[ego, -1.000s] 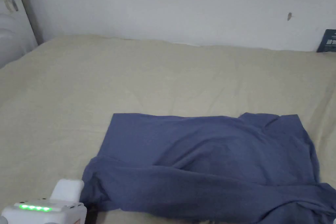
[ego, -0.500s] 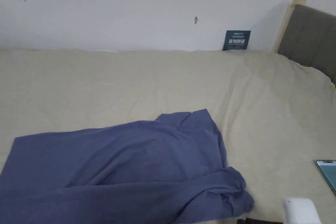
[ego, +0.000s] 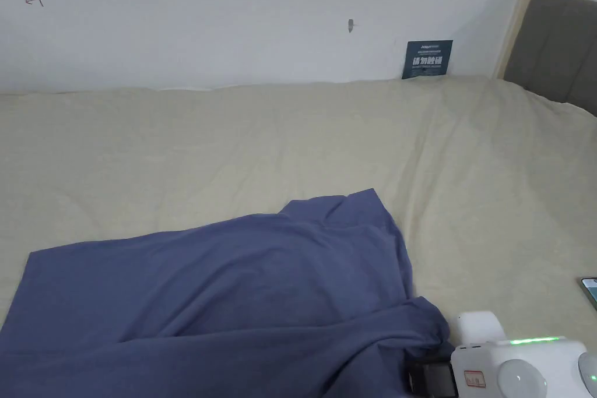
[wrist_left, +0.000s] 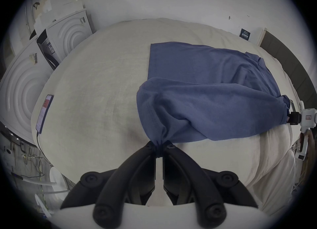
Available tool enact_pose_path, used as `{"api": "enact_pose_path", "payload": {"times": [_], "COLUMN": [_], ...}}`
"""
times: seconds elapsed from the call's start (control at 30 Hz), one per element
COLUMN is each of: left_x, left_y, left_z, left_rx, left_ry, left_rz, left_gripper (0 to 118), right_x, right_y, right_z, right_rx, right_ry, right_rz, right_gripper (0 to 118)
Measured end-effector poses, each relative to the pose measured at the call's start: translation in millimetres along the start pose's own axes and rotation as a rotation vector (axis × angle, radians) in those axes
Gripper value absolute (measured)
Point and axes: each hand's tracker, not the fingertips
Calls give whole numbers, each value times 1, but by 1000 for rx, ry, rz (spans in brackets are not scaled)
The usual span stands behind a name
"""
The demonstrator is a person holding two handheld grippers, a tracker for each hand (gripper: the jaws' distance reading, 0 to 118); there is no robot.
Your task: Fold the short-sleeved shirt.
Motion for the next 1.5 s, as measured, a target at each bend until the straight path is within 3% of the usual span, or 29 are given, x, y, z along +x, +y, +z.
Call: {"api": "enact_pose_path", "payload": {"times": [0.07,0.13,0.17,0.2,0.23,0.33,0.5,0.67,1.07,1.1,1.13,1.17,1.2,1.23,1.4,1.43,1.47,1.5], "left_x": [0,0,0,0,0,-1,-14,-19,-26,-27,-28,-28,-28,-28,-18,-13,-9,-4], "left_y": [1,3,3,3,3,1,0,-18,-75,-73,-71,-70,-69,-68,-53,-49,-45,-40], "left_z": [1,-1,0,0,-1,7,24,45,28,29,29,30,32,38,74,83,88,93], "left_rx": [-2,-3,0,1,0,6,26,33,-49,-26,-27,-29,-26,-15,96,138,152,165], "left_ry": [1,1,1,-5,-6,-7,-29,-20,-51,-55,-51,-29,-22,-30,-56,-54,-62,-65], "left_rz": [-7,-6,-1,3,3,-11,12,12,55,60,58,58,56,55,44,37,34,36], "left_gripper": [6,6,6,6,6,6,6,6,7,18,37,60,84,91,89,86,79,61], "right_x": [-2,-3,1,-2,0,-2,-9,8,3,1,-1,-3,-5,0,0,-3,-5,-4], "right_y": [-3,-6,0,2,0,-3,-6,-28,-105,-104,-99,-98,-98,-94,-79,-75,-71,-67], "right_z": [7,16,5,7,6,29,75,98,92,95,100,103,104,105,147,155,161,167], "right_rx": [15,63,80,83,56,74,120,135,-2,7,12,6,6,10,94,147,167,179], "right_ry": [4,-30,-9,61,19,11,65,82,107,109,112,90,72,40,46,73,84,75], "right_rz": [-3,-24,-22,-59,-47,-34,-72,-97,-147,-147,-148,-151,-149,-141,-123,-80,-61,-56], "right_gripper": [104,54,23,14,14,14,14,14,14,18,34,66,107,118,118,118,117,116]}}
